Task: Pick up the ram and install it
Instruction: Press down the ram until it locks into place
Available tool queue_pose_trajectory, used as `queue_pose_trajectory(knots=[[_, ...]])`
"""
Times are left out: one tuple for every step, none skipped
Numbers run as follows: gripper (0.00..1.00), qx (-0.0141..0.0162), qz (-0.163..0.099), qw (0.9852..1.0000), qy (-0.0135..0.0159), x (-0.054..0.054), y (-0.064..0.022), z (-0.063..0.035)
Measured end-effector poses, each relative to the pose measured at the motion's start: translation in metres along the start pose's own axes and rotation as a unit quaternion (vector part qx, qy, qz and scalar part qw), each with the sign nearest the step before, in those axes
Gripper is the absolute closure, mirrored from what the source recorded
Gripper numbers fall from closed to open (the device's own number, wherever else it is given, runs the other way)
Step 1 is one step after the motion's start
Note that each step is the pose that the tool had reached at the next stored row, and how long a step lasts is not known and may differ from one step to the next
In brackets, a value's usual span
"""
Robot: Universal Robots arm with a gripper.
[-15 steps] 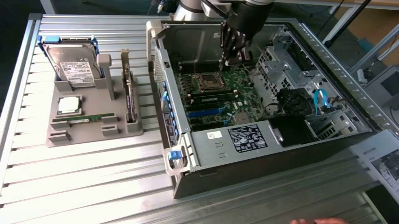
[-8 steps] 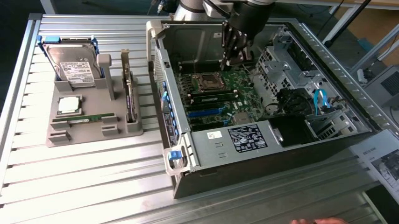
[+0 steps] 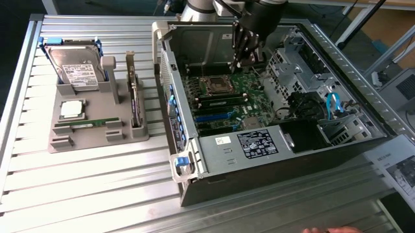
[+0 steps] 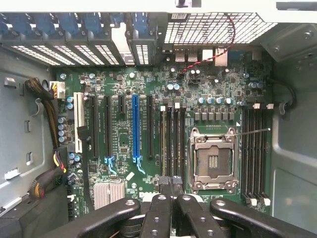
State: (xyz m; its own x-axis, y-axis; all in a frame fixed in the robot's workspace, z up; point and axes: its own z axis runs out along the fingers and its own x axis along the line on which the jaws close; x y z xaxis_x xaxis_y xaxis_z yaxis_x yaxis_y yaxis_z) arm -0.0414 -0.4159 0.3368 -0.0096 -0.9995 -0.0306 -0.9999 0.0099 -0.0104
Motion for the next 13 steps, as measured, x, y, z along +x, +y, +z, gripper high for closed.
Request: queue_pose_trajectory(knots=[[0.90, 0.0000, 0.000, 1.0000, 0.0000, 0.000, 0.0000, -0.0020], [0.90, 0.0001, 0.000, 1.0000, -0.0001, 0.000, 0.0000, -0.0037], [0.90, 0.0000, 0.000, 1.0000, 0.0000, 0.000, 0.0000, -0.0055], [0.90, 0.0000, 0.000, 1.0000, 0.0000, 0.000, 0.0000, -0.0072], [0.90, 0.0000, 0.000, 1.0000, 0.0000, 0.000, -0.0001, -0.0087], [0.90, 0.0000, 0.000, 1.0000, 0.0000, 0.000, -0.0001, -0.0105], [0.90, 0.0000, 0.000, 1.0000, 0.0000, 0.000, -0.0001, -0.0120], [0.90, 0.0000, 0.000, 1.0000, 0.0000, 0.000, -0.0001, -0.0134], [0.90, 0.0000, 0.000, 1.0000, 0.0000, 0.000, -0.0001, -0.0146], [0.90, 0.0000, 0.000, 1.0000, 0.0000, 0.000, -0.0001, -0.0158], [0.90, 0.0000, 0.000, 1.0000, 0.0001, 0.000, -0.0001, -0.0166], [0.90, 0.0001, 0.000, 1.0000, 0.0000, 0.000, -0.0001, -0.0166], [0.90, 0.0001, 0.000, 1.0000, 0.0000, 0.000, -0.0001, -0.0166]])
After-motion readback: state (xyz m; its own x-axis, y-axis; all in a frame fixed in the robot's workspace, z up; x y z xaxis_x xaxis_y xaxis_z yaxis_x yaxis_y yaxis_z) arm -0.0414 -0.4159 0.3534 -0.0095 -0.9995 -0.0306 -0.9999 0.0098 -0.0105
